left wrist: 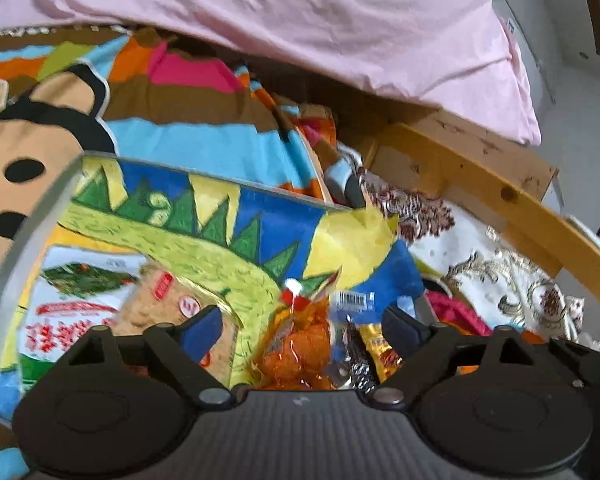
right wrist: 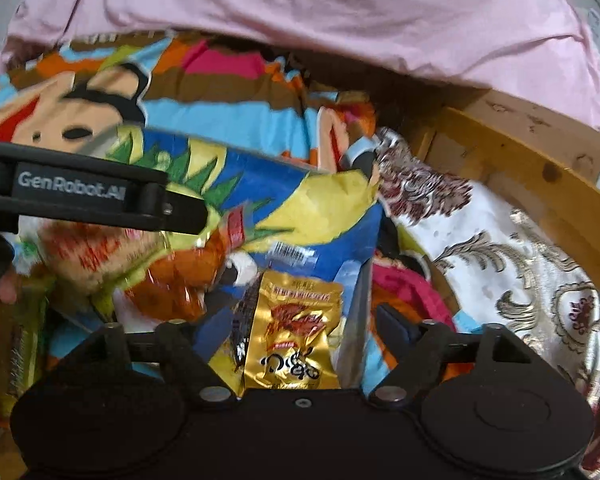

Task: Organize snacks
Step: 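Carry both bags over the tray, lower them in and open both grippers, then lift both tools from the tray and move them back toward the loose snacks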

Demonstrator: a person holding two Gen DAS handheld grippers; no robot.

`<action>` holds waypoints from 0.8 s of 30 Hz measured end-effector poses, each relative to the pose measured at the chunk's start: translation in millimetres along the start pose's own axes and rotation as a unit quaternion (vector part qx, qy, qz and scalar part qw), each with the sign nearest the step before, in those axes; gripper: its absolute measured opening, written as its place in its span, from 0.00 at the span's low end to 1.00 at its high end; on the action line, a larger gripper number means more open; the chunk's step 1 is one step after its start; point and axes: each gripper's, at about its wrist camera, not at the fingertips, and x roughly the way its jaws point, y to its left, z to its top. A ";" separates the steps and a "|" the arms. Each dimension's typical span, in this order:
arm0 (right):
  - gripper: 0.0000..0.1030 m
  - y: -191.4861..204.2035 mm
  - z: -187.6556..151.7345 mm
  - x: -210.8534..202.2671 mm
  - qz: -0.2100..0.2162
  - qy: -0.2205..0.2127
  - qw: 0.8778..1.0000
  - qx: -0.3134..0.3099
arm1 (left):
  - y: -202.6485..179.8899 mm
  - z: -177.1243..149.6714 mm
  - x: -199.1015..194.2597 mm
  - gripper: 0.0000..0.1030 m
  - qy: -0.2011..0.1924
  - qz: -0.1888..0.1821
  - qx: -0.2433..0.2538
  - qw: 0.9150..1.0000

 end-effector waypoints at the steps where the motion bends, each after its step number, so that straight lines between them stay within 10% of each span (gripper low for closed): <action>1: 0.84 -2.5 1.3 -5.5 0.000 -0.008 1.000 0.006 | -1.2 2.3 -5.7 0.91 -0.007 0.002 0.000 1.000; 24: 0.99 -46.1 -8.2 -179.3 0.009 -0.200 0.975 0.096 | -55.8 7.3 -197.9 1.00 -0.180 0.100 0.073 0.976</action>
